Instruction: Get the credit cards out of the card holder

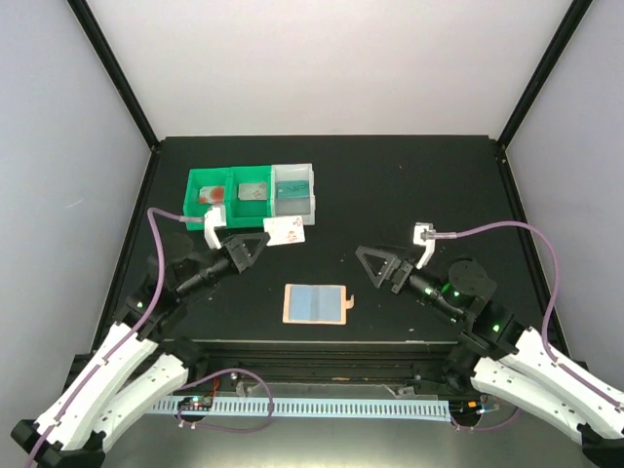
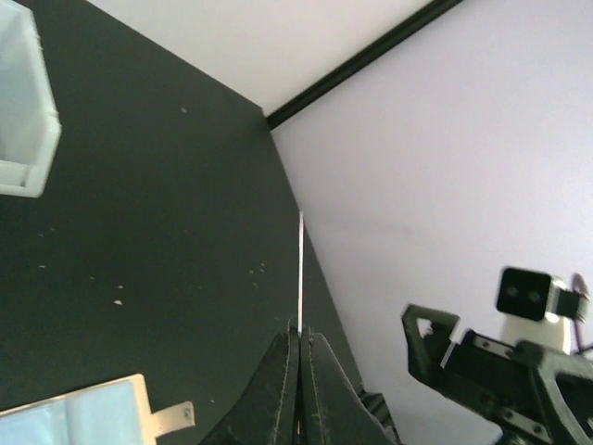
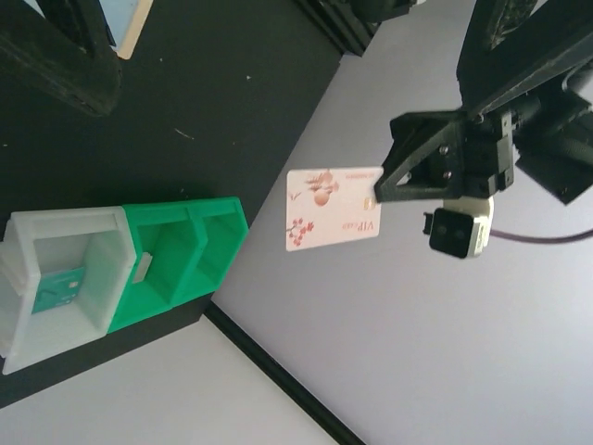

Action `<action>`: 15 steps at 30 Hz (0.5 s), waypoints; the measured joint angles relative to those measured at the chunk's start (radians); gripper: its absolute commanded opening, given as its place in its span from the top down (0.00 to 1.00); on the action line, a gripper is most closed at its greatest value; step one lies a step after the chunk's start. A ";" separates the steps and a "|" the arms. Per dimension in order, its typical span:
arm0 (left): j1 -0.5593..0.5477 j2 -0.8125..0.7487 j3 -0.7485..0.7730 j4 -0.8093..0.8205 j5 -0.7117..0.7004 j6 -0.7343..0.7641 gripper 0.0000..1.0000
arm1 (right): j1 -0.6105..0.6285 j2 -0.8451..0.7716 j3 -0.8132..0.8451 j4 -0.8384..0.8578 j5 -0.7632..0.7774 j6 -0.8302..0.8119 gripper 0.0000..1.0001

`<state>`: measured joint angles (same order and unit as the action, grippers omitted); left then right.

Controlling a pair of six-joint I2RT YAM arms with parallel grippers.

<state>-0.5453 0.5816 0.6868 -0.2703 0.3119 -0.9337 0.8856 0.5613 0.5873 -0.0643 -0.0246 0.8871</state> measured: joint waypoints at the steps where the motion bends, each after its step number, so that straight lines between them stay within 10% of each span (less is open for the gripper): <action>1: 0.018 0.022 0.018 -0.015 0.007 0.017 0.98 | 0.000 -0.012 -0.002 -0.011 0.003 -0.005 0.00; 15: 0.301 0.339 0.103 -0.113 0.194 0.227 0.98 | 0.000 -0.082 -0.085 -0.093 0.031 -0.045 0.00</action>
<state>-0.2443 0.9207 0.7895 -0.3836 0.5056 -0.7071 0.8856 0.4793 0.5018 -0.1574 0.0063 0.8421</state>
